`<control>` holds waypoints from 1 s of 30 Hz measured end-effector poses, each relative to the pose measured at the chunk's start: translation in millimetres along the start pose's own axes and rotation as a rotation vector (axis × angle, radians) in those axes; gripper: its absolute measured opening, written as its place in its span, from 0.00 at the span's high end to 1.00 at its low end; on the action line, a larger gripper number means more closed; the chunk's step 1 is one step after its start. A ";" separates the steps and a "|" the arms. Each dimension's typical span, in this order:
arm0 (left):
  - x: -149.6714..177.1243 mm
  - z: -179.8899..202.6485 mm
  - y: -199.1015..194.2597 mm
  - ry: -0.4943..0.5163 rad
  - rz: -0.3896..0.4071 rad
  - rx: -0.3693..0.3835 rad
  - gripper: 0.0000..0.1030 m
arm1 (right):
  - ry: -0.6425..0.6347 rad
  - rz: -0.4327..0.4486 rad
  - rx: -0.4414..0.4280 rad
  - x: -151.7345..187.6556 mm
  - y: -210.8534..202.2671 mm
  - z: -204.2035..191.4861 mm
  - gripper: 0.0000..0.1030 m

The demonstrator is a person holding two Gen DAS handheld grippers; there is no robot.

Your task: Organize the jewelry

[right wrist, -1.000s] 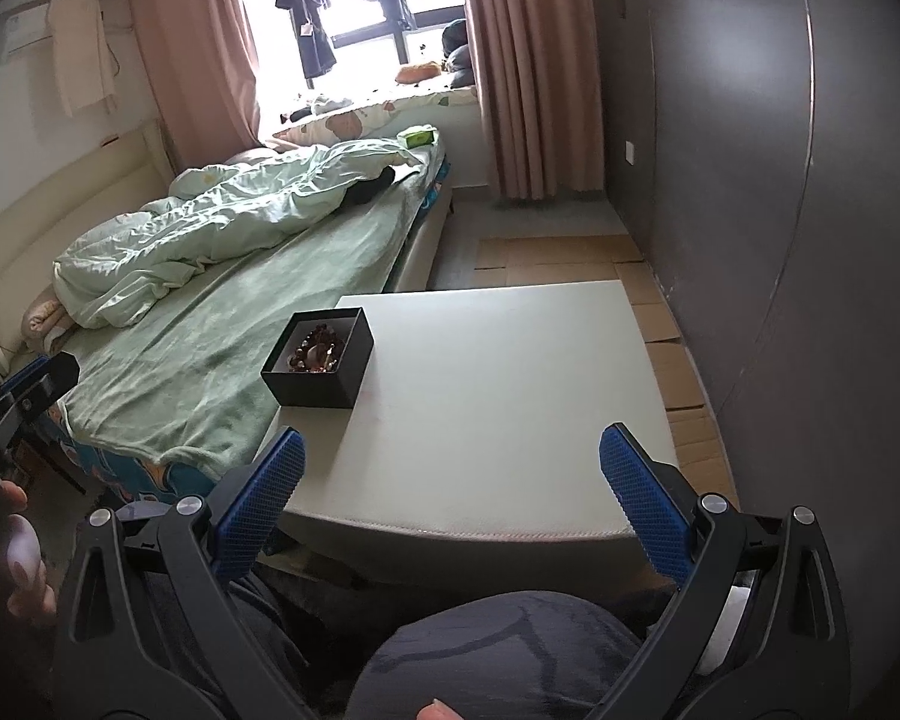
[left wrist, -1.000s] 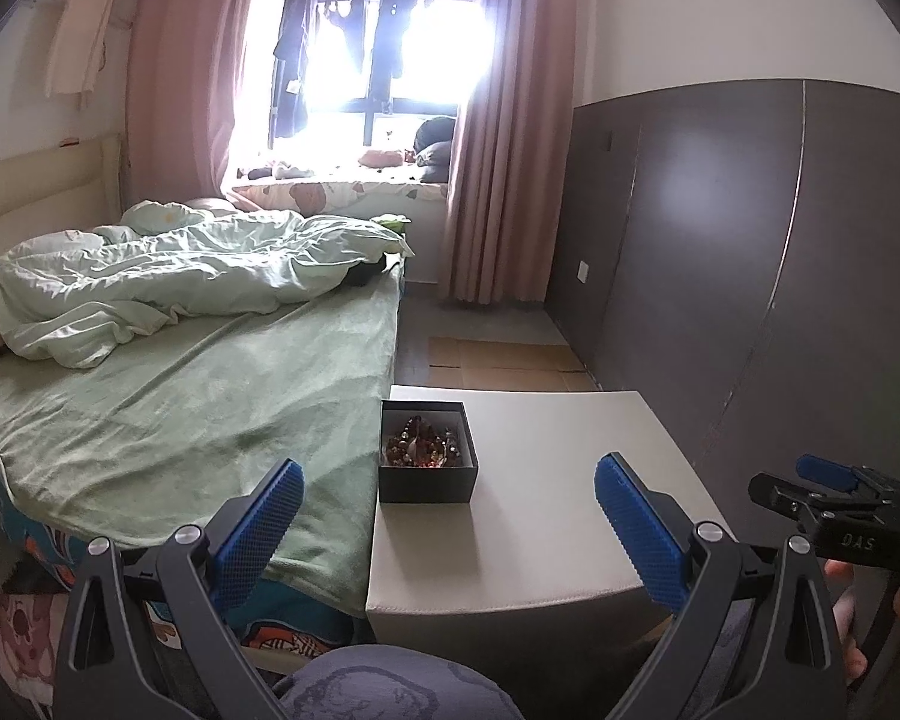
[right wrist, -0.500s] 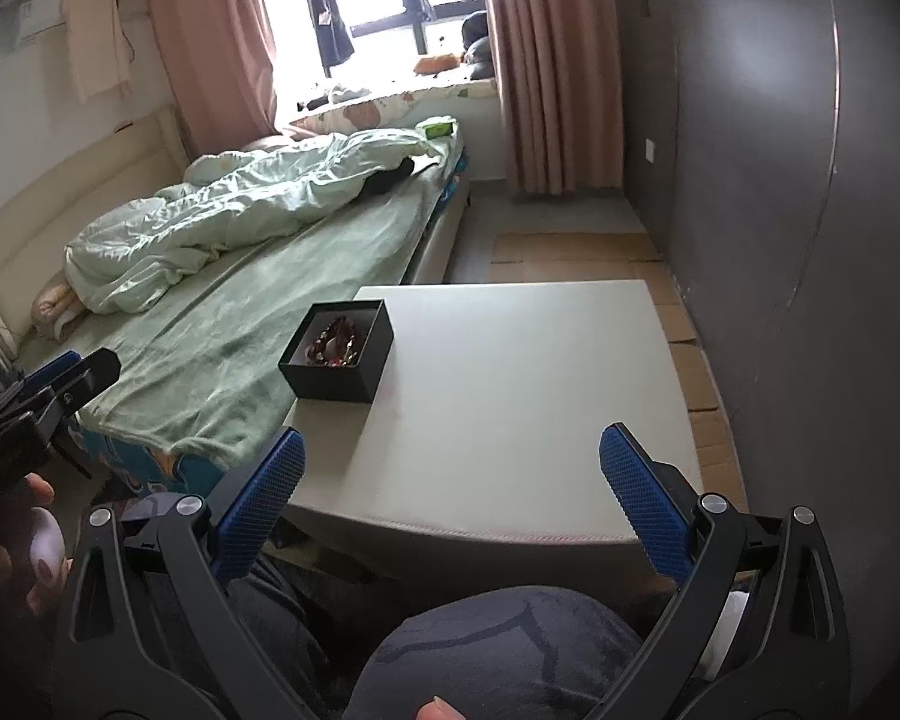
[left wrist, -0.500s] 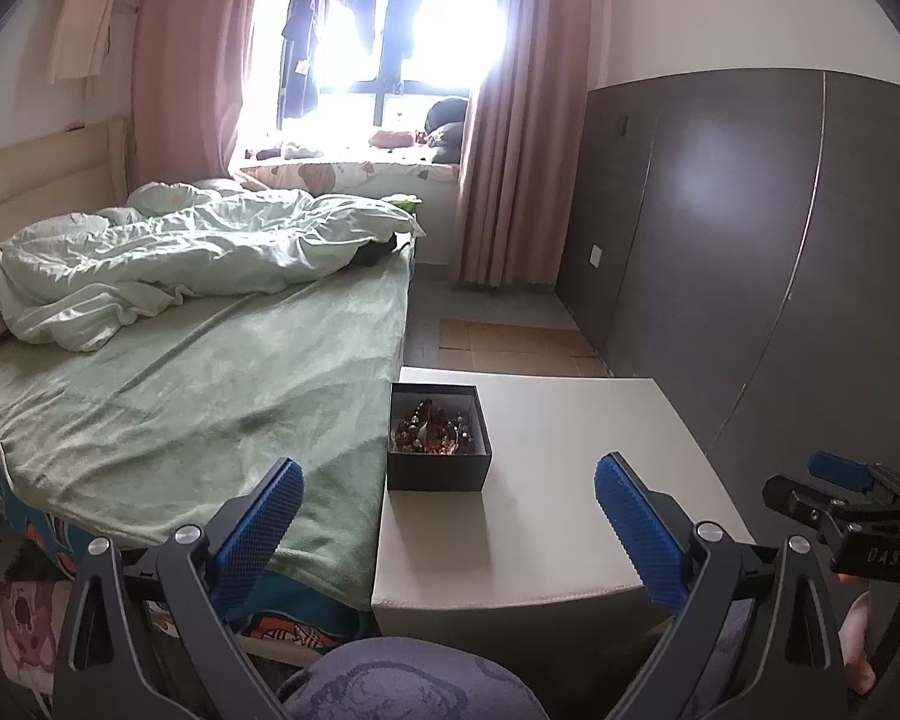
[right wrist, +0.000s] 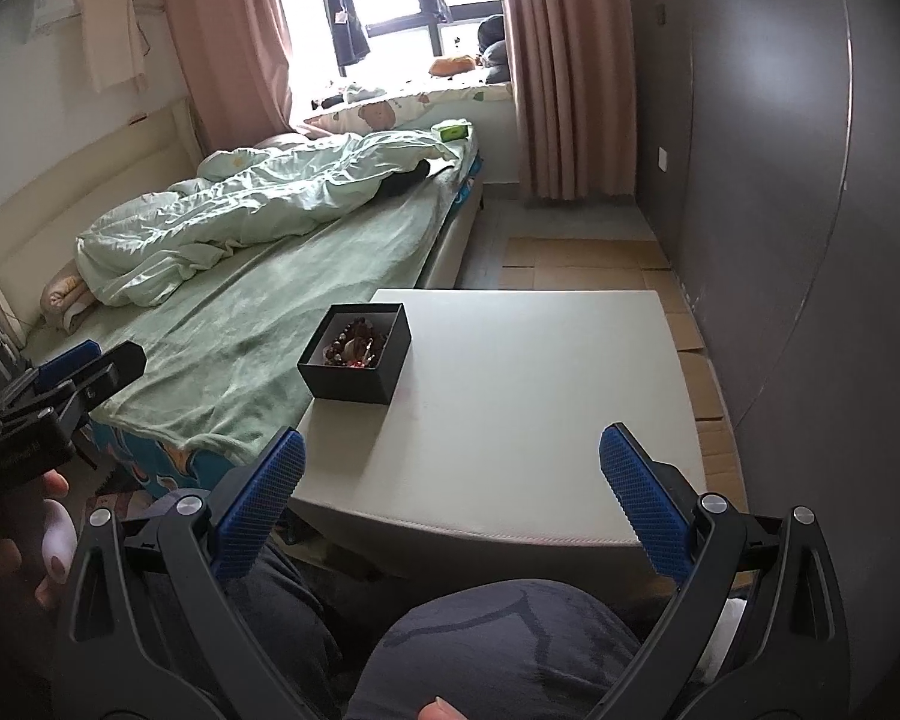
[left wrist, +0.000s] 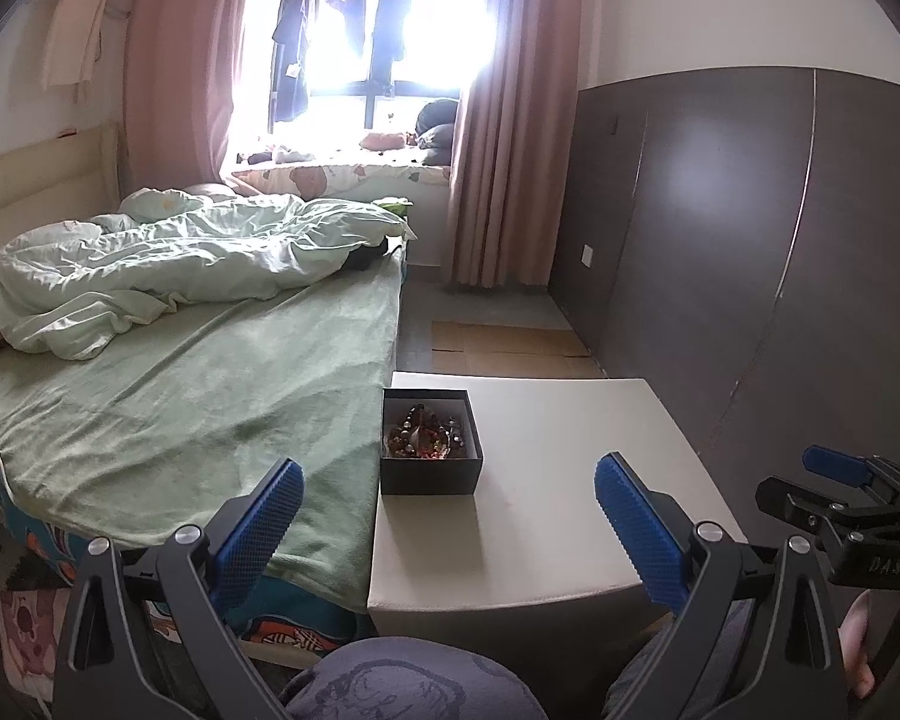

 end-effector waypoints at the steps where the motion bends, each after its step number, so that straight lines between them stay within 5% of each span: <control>1: 0.1 0.7 -1.5 0.001 0.001 0.001 0.08 | 0.002 0.000 -0.001 0.1 0.0 -0.2 0.05; 30: -1.0 4.3 -9.9 0.003 0.001 -0.008 0.08 | 0.002 0.001 0.004 2.1 -0.3 5.2 0.05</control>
Point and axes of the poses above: each gripper's, at about its wrist camera, not at the fingertips, and y roughly the way its jaws point, z to its right, x to its underside, the point moved 6 cm from there along y, roughly the way its jaws point, and after that the axes turned 2 degrees about -z, right-handed, at the moved point
